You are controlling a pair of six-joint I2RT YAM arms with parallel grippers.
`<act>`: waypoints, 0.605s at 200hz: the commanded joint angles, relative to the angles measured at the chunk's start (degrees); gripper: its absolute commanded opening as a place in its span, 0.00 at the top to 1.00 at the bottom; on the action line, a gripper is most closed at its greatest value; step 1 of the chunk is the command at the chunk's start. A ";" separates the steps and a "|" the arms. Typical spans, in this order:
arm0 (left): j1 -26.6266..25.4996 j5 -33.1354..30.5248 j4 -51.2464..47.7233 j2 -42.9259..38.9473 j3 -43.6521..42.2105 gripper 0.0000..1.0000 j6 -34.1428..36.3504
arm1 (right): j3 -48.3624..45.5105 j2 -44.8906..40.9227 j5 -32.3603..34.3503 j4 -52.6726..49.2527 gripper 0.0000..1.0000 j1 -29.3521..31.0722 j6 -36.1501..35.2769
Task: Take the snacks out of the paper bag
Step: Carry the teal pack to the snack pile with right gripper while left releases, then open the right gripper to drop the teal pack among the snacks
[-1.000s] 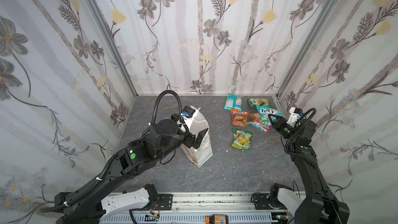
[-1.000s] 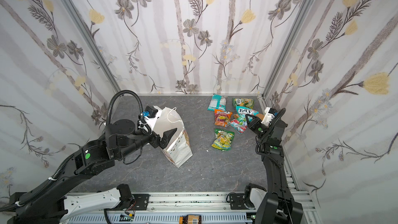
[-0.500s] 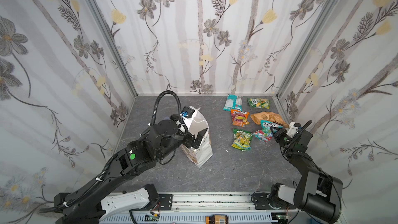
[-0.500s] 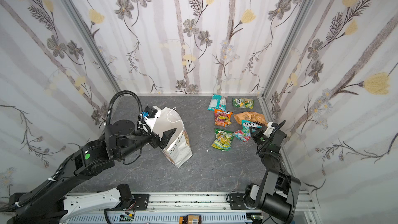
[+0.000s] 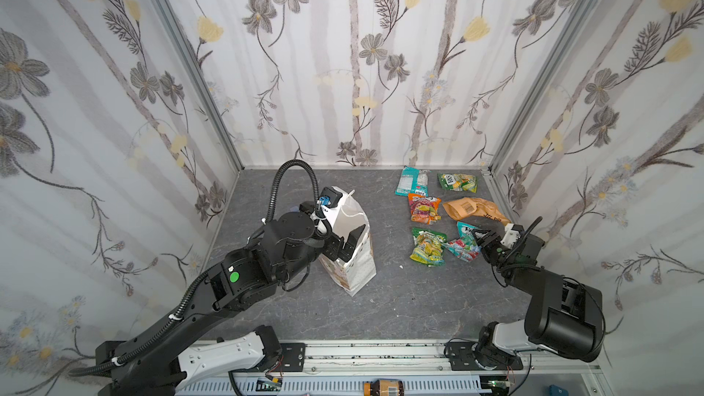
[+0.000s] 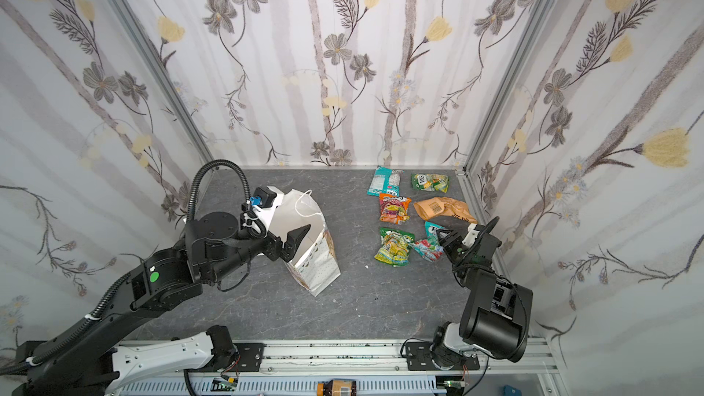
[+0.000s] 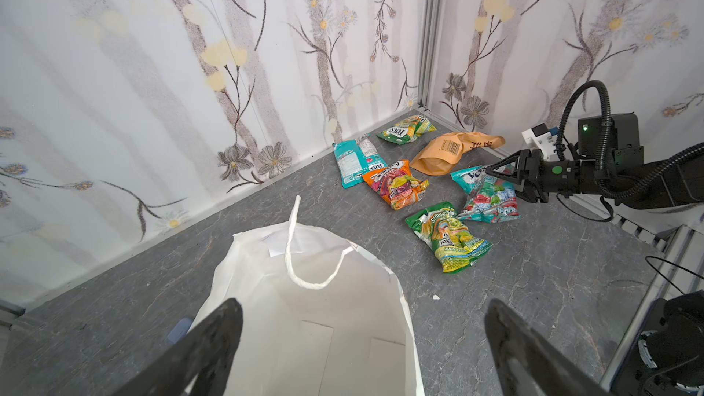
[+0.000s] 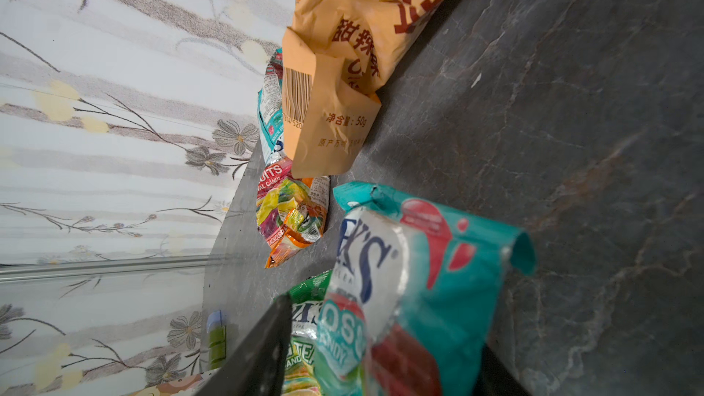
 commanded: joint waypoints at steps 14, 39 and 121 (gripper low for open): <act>0.04 -3.76 2.19 -1.25 -0.73 0.00 0.84 | 1.23 -5.14 5.07 -5.52 0.06 0.08 -5.43; -0.01 -5.32 3.67 -2.96 -1.53 0.00 1.86 | 2.50 -10.78 8.46 -11.45 0.00 0.08 -9.52; 0.02 -13.43 8.10 -8.04 -3.73 0.00 2.79 | 7.52 -35.54 20.62 -23.23 0.00 3.89 -16.36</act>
